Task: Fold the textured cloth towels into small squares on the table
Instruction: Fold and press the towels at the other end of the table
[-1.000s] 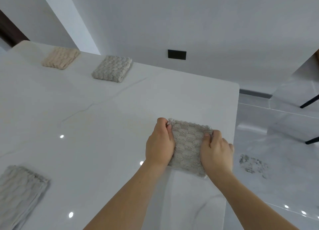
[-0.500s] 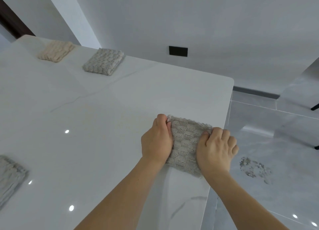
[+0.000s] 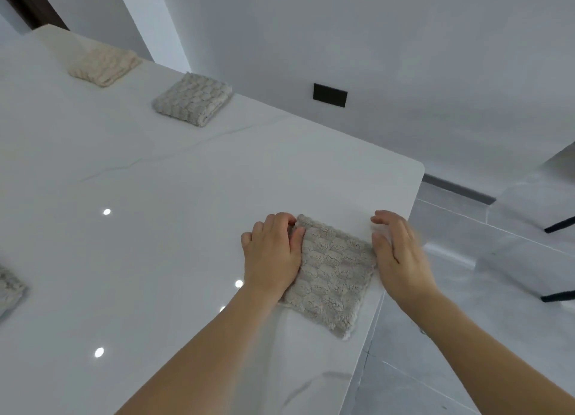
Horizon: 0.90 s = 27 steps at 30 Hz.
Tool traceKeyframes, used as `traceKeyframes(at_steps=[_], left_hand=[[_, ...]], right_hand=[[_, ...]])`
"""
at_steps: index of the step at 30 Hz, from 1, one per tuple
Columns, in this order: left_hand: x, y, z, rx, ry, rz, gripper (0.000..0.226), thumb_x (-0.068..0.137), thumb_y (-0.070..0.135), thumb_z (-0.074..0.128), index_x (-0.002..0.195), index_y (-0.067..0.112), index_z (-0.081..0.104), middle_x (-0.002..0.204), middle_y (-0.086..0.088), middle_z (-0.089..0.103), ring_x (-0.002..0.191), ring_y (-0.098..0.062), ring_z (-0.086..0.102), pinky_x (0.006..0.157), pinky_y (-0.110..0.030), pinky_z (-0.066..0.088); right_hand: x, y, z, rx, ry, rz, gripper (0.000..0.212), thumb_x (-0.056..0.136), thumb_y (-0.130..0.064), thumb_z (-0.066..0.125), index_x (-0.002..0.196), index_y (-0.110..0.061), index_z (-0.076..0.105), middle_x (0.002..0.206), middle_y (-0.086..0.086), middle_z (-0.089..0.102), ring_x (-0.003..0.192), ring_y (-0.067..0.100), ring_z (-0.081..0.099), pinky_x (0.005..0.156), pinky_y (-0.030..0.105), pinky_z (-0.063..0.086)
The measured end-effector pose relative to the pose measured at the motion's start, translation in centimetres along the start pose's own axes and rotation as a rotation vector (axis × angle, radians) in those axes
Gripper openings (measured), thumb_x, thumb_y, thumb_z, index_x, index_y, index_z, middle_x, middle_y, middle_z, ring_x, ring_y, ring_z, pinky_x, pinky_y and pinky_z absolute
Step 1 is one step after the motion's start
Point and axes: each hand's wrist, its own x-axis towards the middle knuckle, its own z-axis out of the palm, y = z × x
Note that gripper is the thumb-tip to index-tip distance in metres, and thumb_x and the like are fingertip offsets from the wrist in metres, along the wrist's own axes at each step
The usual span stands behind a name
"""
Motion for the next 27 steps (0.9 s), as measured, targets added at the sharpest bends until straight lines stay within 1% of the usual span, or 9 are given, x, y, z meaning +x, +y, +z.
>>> traceKeyframes(at_steps=[2,4,7,10,13,16,19,23,27], left_hand=[[0.2,0.1,-0.4,-0.093,-0.021,-0.036,0.024,0.102,0.038,0.036,0.107,0.026,0.056,0.101,0.012,0.060,0.095,-0.014,0.051,0.087,-0.030,0.024],[-0.3,0.1,-1.1,-0.237,0.037,-0.110,0.021,0.103,0.029,0.036,0.100,0.024,0.056,0.090,0.011,0.059,0.090,-0.015,0.054,0.090,-0.034,0.035],[-2.4,0.5,-1.8,-0.341,0.288,-0.283,0.021,0.104,0.020,0.035,0.101,0.016,0.056,0.094,0.007,0.056,0.092,-0.016,0.051,0.089,-0.039,0.044],[-5.8,1.9,-1.5,-0.424,0.439,-0.536,0.041,0.104,0.034,0.031,0.133,0.011,0.050,0.133,0.000,0.051,0.126,-0.016,0.042,0.108,-0.032,0.033],[-7.9,4.3,0.3,-0.486,0.517,-0.632,0.065,0.097,0.051,0.022,0.151,0.016,0.030,0.157,0.004,0.028,0.147,-0.009,0.017,0.121,-0.036,0.016],[-8.7,6.9,2.4,-0.497,0.549,-0.648,0.067,0.097,0.055,0.016,0.156,0.023,0.013,0.161,0.016,0.007,0.147,0.003,-0.008,0.123,-0.039,0.001],[-8.5,9.1,3.6,-0.520,0.567,-0.661,0.069,0.096,0.059,0.010,0.157,0.027,0.002,0.162,0.019,-0.007,0.143,0.008,-0.019,0.121,-0.035,-0.008],[-7.8,10.0,4.5,-0.437,0.587,-0.680,0.069,0.097,0.055,0.008,0.157,0.023,0.003,0.163,0.014,-0.006,0.145,0.002,-0.018,0.119,-0.030,-0.012],[-7.6,9.7,5.5,-0.179,0.478,-0.769,0.070,0.097,0.049,0.003,0.157,0.013,0.007,0.165,0.003,0.000,0.150,-0.013,-0.010,0.120,-0.031,-0.009]], right_hand=[[0.8,-0.4,-0.1,0.078,-0.152,-0.084,0.037,0.099,-0.035,0.032,0.131,-0.024,0.048,0.136,-0.015,0.045,0.129,-0.002,0.038,0.106,0.018,0.030],[1.9,-0.8,-0.1,0.105,-0.281,-0.183,0.041,0.101,-0.037,0.030,0.137,-0.026,0.045,0.145,-0.016,0.040,0.133,-0.010,0.031,0.105,0.005,0.021],[3.5,-1.0,-0.2,0.114,-0.454,-0.256,0.048,0.100,-0.042,0.028,0.145,-0.027,0.037,0.153,-0.016,0.032,0.140,-0.008,0.023,0.113,0.009,0.017],[4.8,-1.1,-0.1,0.126,-0.610,-0.337,0.052,0.101,-0.042,0.028,0.152,-0.029,0.025,0.156,-0.018,0.025,0.142,-0.009,0.017,0.117,0.015,0.013],[5.7,-1.3,-0.3,0.145,-0.740,-0.402,0.053,0.103,-0.041,0.029,0.153,-0.031,0.018,0.157,-0.023,0.018,0.142,-0.011,0.012,0.115,0.011,0.009],[6.1,-1.4,-0.4,0.212,-0.821,-0.432,0.051,0.103,-0.035,0.033,0.151,-0.035,0.016,0.158,-0.023,0.015,0.142,-0.011,0.009,0.114,0.009,0.008],[6.6,-1.1,-0.2,0.246,-0.891,-0.464,0.051,0.104,-0.032,0.034,0.149,-0.038,0.013,0.159,-0.022,0.012,0.144,-0.009,0.007,0.116,0.012,0.008],[7.1,-0.8,0.2,0.203,-0.947,-0.518,0.054,0.103,-0.034,0.034,0.153,-0.032,0.012,0.160,-0.021,0.011,0.144,-0.007,0.008,0.120,0.024,0.010],[7.1,-0.7,1.1,0.053,-0.940,-0.637,0.054,0.104,-0.036,0.027,0.154,-0.027,0.011,0.161,-0.014,0.010,0.146,-0.004,0.006,0.122,0.032,0.007]])
